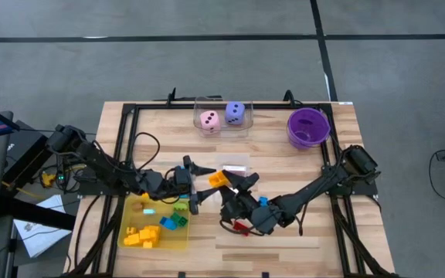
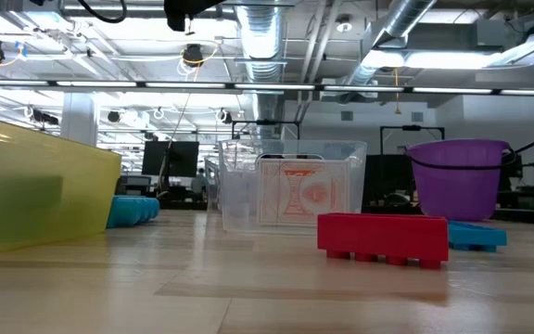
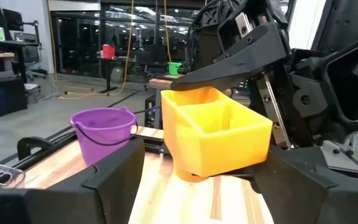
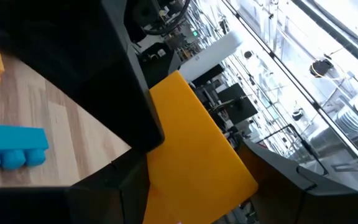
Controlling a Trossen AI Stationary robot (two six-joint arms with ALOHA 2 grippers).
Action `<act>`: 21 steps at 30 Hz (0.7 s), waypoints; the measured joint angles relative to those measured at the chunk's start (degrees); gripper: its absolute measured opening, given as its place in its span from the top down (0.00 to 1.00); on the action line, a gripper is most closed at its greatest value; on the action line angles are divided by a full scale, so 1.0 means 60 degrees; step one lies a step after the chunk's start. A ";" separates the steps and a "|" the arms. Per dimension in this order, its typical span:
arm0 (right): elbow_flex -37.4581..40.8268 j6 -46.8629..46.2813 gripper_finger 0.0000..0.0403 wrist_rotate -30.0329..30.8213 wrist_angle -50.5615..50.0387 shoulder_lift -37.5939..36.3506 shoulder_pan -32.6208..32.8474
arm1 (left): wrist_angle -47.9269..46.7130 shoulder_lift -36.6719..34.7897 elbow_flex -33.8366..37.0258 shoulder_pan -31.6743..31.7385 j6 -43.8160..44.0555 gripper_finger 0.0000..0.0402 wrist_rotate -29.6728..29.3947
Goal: Pick & Place Toys
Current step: Put the yellow game piece into the yellow bin
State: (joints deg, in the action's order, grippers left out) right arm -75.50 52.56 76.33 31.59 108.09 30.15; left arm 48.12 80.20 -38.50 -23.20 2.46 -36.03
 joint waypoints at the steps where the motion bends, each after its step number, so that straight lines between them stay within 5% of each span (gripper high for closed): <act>1: 0.0000 -0.0004 0.47 -0.0010 0.0000 0.0000 -0.0003 | 0.0020 0.0000 0.0000 0.0003 0.0000 0.31 -0.0003; 21: 0.0001 -0.0605 0.47 -0.0276 -0.0189 -0.0004 -0.0069 | 0.0524 0.0000 0.0007 0.0120 0.0033 0.54 0.0329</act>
State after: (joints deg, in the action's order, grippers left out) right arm -75.49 48.93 74.67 30.46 108.07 29.74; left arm 51.27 80.20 -38.46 -22.48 2.66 -34.06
